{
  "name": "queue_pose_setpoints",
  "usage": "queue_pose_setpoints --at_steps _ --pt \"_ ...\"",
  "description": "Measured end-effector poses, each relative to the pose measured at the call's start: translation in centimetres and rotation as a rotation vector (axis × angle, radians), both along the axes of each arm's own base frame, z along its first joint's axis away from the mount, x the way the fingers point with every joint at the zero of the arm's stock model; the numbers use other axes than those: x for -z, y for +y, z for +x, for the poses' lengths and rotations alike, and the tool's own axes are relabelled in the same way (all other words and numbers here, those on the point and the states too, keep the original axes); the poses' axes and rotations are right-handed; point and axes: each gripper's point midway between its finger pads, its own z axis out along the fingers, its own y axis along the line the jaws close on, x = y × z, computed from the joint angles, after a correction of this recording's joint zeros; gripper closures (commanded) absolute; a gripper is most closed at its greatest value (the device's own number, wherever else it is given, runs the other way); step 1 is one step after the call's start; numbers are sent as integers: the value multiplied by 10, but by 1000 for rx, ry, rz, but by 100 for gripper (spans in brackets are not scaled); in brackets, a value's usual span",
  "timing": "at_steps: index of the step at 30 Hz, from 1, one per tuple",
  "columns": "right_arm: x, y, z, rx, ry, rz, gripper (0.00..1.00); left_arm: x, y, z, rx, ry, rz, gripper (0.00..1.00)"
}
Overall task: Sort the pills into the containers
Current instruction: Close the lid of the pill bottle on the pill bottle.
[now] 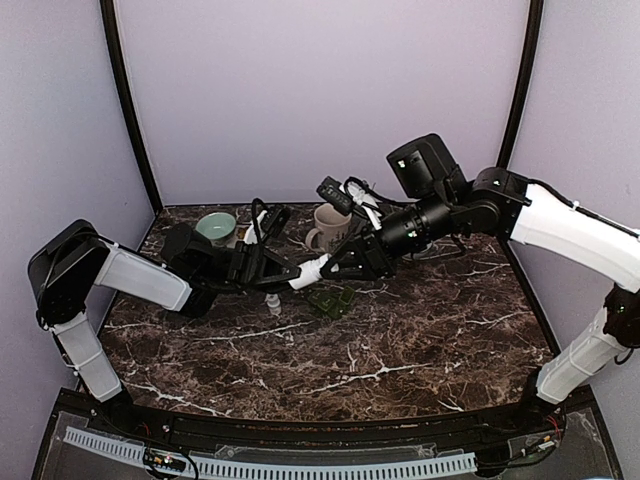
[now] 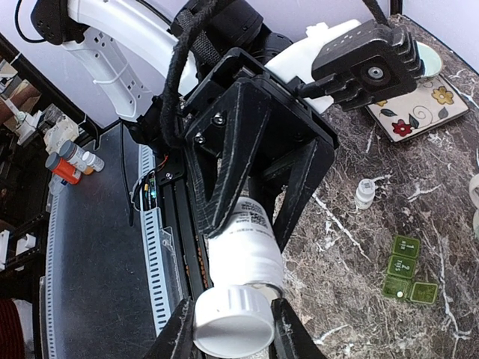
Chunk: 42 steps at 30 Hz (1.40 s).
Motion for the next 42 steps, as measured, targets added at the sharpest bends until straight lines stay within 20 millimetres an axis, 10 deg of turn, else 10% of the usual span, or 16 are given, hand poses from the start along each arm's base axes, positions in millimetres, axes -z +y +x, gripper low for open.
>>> queue_pose_setpoints --at_steps 42 --pt "2 -1 15 16 9 44 83 -8 -2 0 28 0 3 89"
